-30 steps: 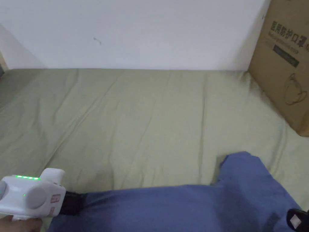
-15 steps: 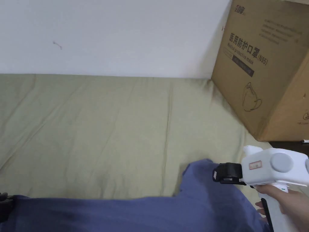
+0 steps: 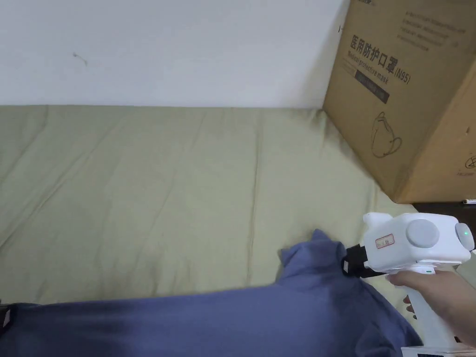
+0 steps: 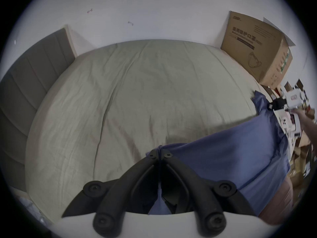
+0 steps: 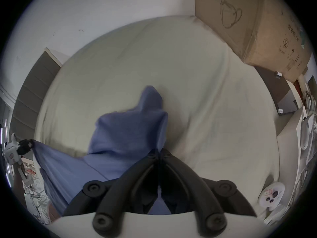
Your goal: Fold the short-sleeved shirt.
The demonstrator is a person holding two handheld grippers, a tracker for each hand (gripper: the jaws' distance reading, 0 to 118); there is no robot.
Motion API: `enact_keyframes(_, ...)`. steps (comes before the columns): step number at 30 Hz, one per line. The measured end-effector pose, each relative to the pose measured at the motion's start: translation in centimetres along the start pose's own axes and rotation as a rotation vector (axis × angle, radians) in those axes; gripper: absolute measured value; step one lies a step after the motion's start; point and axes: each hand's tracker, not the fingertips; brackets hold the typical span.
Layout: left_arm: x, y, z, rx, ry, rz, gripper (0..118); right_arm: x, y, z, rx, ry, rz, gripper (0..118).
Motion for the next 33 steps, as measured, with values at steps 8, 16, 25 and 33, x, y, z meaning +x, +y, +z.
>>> enact_keyframes(8, -1.5, 0.8, 2.1, 0.216, -0.021, 0.228, 0, -2.3, -0.9, 9.1, 0.393, -0.056, -0.088, 0)
enact_keyframes(16, -0.8, -4.2, 7.6, 0.204, -0.053, 0.03, 0, -0.9, -10.6, 16.1, 0.354, 0.001, -0.046, 0)
enact_keyframes(25, -1.1, -18.4, 10.4, -0.07, -0.096, -0.021, 1, 2.7, -26.7, 16.4, 0.023, 0.018, -0.105, 0)
enact_keyframes(33, -1.3, -18.5, 10.8, -0.023, -0.067, 0.025, 117, 4.0, -26.3, 15.7, 0.159, -0.092, -0.16, 100)
